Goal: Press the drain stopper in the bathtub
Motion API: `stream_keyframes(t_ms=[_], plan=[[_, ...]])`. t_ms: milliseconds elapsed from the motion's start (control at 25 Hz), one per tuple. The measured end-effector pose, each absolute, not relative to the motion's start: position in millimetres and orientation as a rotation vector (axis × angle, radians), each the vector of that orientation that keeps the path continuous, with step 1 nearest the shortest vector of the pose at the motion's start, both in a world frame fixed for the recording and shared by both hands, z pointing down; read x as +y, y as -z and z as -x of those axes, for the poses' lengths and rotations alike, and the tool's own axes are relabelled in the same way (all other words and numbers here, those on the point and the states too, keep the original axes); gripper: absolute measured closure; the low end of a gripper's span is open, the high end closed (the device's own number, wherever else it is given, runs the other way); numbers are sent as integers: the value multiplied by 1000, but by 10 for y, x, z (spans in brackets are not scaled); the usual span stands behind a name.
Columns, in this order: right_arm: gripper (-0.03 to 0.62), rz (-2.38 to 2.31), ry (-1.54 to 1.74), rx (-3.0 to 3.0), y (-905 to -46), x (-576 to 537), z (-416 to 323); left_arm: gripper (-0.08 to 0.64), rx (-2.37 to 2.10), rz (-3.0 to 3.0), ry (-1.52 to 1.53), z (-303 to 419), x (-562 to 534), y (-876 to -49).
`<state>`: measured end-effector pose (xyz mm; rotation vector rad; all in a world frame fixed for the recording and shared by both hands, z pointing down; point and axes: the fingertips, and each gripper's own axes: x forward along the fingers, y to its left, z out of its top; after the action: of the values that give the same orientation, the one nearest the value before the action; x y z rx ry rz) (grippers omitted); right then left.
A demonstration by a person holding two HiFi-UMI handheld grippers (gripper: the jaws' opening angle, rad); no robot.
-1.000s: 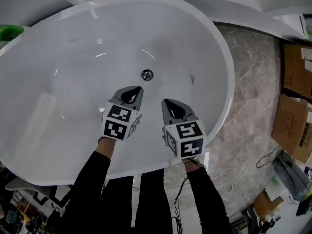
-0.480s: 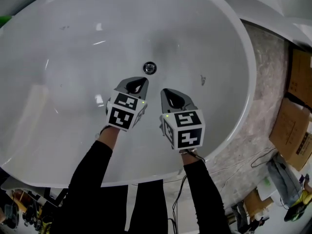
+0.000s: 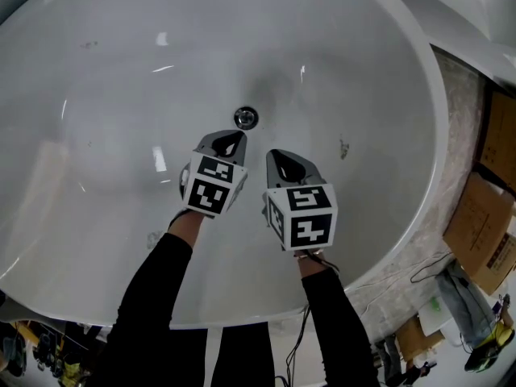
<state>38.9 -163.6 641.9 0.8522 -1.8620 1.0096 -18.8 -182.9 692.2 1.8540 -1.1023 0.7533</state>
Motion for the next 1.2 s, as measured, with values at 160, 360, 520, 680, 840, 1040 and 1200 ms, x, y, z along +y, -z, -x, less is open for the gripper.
stream_keyframes(t_ms=[160, 360, 520, 680, 840, 1040, 1200], plan=[[592, -842, -1009, -1852, -6589, -1704, -358, 555, -1090, -1845, -781, 155, -1844, -7130], [592, -816, -995, -1842, -6799, -1748, -309, 555, -1085, -1834, -778, 133, -1920, -7358], [592, -813, -1008, -1840, -6934, -1744, -277, 555, -1078, -1826, -773, 124, -1883, -7523], [591, -790, -1001, -1834, -7053, -1718, -299, 555, -1075, -1807, -767, 121, -1809, -7656], [592, -780, -1003, -1821, -7173, -1693, -331, 555, -1078, -1799, -756, 102, -1792, -7792], [592, -773, -1024, -1811, -7302, -1683, -327, 555, -1090, -1776, -768, 104, -1804, -8003], [592, -766, -1037, -1809, -7387, -1644, -285, 555, -1093, -1764, -773, 120, -1830, -8134]])
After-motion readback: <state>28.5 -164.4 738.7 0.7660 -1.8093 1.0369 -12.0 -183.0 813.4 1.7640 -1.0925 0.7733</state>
